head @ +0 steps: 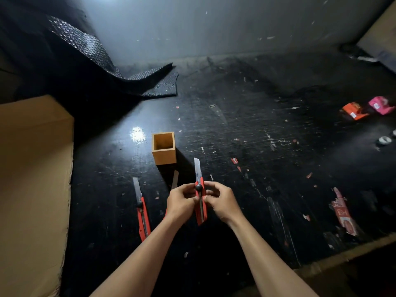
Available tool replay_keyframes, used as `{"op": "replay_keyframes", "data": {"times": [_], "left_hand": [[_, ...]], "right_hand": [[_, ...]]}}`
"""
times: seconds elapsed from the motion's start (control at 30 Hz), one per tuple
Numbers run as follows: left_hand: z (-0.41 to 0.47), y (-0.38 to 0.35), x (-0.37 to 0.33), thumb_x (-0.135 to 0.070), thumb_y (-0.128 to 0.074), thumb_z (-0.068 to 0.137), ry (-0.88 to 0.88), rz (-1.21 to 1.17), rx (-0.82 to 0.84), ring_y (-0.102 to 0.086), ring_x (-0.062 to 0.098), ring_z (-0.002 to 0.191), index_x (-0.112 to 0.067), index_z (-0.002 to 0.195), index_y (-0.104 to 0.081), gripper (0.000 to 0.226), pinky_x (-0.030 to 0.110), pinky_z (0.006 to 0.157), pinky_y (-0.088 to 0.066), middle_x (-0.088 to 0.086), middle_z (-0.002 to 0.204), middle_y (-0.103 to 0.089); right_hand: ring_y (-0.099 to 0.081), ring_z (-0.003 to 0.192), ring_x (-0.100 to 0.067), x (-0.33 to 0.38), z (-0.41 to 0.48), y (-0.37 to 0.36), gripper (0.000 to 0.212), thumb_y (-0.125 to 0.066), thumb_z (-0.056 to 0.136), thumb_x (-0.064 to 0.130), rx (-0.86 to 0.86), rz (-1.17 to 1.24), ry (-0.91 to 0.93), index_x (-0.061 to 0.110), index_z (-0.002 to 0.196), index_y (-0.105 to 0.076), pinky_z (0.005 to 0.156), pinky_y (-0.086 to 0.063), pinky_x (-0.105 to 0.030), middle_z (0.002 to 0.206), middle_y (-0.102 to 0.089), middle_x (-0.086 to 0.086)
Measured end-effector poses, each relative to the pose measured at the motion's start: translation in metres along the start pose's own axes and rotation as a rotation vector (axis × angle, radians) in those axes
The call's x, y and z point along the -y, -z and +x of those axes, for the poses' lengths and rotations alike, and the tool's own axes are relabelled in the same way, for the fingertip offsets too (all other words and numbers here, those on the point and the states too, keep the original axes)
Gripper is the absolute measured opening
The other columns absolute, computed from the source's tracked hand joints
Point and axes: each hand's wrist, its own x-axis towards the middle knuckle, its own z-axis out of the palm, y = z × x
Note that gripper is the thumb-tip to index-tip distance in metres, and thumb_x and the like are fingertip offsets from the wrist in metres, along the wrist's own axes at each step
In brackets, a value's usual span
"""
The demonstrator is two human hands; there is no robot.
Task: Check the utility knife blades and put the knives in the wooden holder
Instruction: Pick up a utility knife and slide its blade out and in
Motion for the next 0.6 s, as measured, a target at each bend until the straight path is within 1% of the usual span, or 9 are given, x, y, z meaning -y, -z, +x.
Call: {"op": "replay_keyframes", "data": {"times": [0.03, 0.1, 0.2, 0.3, 0.37, 0.47, 0.53, 0.6], "left_hand": [[-0.004, 0.004, -0.004, 0.001, -0.074, 0.086, -0.013, -0.058, 0.019, -0.078, 0.013, 0.096, -0.018, 0.118, -0.077, 0.037, 0.029, 0.084, -0.064, -0.001, 0.103, -0.082], [-0.012, 0.011, -0.015, 0.003, -0.073, 0.088, -0.047, -0.163, 0.044, -0.079, 0.015, 0.098, -0.017, 0.121, -0.075, 0.038, 0.029, 0.081, -0.064, 0.002, 0.105, -0.082], [-0.026, 0.024, -0.036, 0.006, -0.071, 0.089, -0.116, -0.292, 0.097, -0.079, 0.024, 0.100, -0.016, 0.121, -0.073, 0.039, 0.034, 0.079, -0.064, 0.009, 0.107, -0.082], [-0.042, 0.043, -0.060, 0.008, -0.069, 0.090, -0.172, -0.368, 0.134, -0.079, 0.026, 0.096, -0.016, 0.120, -0.072, 0.039, 0.036, 0.077, -0.064, 0.013, 0.107, -0.081], [-0.056, 0.059, -0.077, 0.010, -0.068, 0.090, -0.211, -0.417, 0.159, -0.080, 0.024, 0.091, -0.015, 0.120, -0.072, 0.038, 0.035, 0.073, -0.064, 0.014, 0.106, -0.081], [-0.075, 0.084, -0.101, 0.011, -0.068, 0.089, -0.277, -0.433, 0.150, -0.079, 0.025, 0.090, -0.011, 0.122, -0.071, 0.040, 0.037, 0.073, -0.066, 0.017, 0.109, -0.080], [-0.086, 0.101, -0.116, 0.011, -0.068, 0.089, -0.316, -0.439, 0.121, -0.079, 0.025, 0.088, -0.010, 0.121, -0.072, 0.039, 0.037, 0.073, -0.066, 0.017, 0.107, -0.080], [-0.099, 0.116, -0.130, 0.013, -0.067, 0.089, -0.349, -0.450, 0.109, -0.080, 0.022, 0.082, -0.010, 0.116, -0.073, 0.036, 0.034, 0.068, -0.066, 0.012, 0.101, -0.082]], "right_hand": [[-0.074, 0.101, -0.015, 0.006, -0.004, 0.002, 0.046, -0.064, 0.087, -0.010, -0.002, 0.003, 0.029, 0.031, 0.107, -0.073, 0.084, -0.063, -0.033, 0.103, -0.078, -0.002], [-0.075, 0.100, -0.013, 0.021, -0.013, 0.008, 0.043, -0.065, 0.088, -0.009, -0.007, 0.031, 0.075, 0.029, 0.105, -0.075, 0.084, -0.062, -0.030, 0.103, -0.080, -0.001], [-0.076, 0.099, -0.015, 0.045, -0.027, 0.013, 0.033, -0.066, 0.090, -0.007, 0.000, 0.086, 0.145, 0.017, 0.110, -0.076, 0.087, -0.062, -0.033, 0.102, -0.081, -0.003], [-0.077, 0.097, -0.016, 0.073, -0.042, 0.012, 0.028, -0.065, 0.090, -0.007, 0.018, 0.124, 0.226, 0.011, 0.110, -0.076, 0.083, -0.061, -0.028, 0.101, -0.081, -0.005], [-0.077, 0.097, -0.015, 0.092, -0.051, 0.009, 0.026, -0.064, 0.091, -0.006, 0.027, 0.128, 0.295, 0.009, 0.109, -0.075, 0.082, -0.060, -0.025, 0.101, -0.081, -0.005], [-0.077, 0.097, -0.021, 0.123, -0.061, 0.000, 0.025, -0.065, 0.091, -0.006, 0.039, 0.108, 0.416, 0.008, 0.108, -0.076, 0.086, -0.062, -0.035, 0.100, -0.081, -0.008], [-0.078, 0.092, -0.024, 0.145, -0.065, -0.006, 0.019, -0.069, 0.091, -0.003, 0.057, 0.110, 0.468, 0.006, 0.105, -0.077, 0.084, -0.063, -0.039, 0.097, -0.081, -0.010], [-0.079, 0.083, -0.025, 0.167, -0.071, -0.010, 0.013, -0.072, 0.090, 0.002, 0.087, 0.139, 0.496, 0.003, 0.102, -0.077, 0.080, -0.065, -0.041, 0.092, -0.081, -0.013]]}}
